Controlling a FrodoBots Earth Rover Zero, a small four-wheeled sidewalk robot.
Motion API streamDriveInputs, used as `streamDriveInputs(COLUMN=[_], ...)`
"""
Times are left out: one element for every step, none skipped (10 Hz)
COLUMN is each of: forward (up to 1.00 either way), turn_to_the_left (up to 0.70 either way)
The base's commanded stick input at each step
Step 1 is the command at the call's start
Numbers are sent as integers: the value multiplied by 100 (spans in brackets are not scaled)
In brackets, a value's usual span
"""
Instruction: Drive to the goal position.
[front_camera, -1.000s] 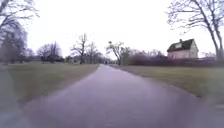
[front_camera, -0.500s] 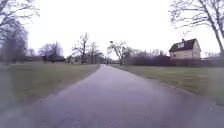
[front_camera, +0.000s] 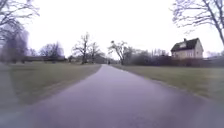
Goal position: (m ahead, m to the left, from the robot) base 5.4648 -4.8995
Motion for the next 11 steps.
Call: streamDriveInputs(forward=[100,100,100,100,100,100,100,100,100,100,100], turn_to_the_left=[0,0,0,0,0,0,0,0,0,0,0])
